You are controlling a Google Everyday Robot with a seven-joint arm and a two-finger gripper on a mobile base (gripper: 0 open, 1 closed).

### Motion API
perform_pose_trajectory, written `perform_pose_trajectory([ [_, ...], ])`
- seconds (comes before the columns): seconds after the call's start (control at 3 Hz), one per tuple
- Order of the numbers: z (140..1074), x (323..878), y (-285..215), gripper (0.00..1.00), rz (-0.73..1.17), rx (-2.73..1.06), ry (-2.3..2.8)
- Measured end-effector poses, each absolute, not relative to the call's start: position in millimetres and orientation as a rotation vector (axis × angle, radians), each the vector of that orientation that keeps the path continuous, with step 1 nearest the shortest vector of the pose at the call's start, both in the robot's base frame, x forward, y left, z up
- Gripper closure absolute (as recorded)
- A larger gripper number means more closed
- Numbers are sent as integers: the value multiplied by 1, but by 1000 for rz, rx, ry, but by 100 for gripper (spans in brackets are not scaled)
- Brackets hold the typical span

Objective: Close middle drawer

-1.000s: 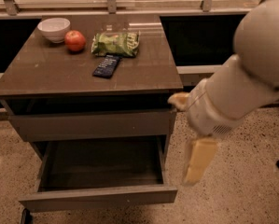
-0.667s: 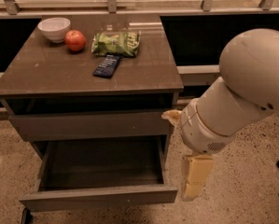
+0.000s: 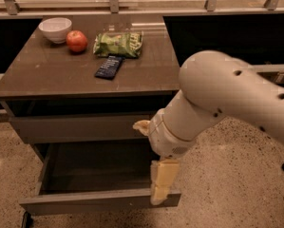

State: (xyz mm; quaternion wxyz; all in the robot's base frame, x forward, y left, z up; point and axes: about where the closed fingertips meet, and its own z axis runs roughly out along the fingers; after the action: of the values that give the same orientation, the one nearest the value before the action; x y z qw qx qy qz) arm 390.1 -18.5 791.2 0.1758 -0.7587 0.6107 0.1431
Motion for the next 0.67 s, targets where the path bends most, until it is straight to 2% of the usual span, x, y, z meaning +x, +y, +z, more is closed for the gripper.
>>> perform_pose_trajectory([
  [0.67,634,322,56,0,680,-2037,1843],
])
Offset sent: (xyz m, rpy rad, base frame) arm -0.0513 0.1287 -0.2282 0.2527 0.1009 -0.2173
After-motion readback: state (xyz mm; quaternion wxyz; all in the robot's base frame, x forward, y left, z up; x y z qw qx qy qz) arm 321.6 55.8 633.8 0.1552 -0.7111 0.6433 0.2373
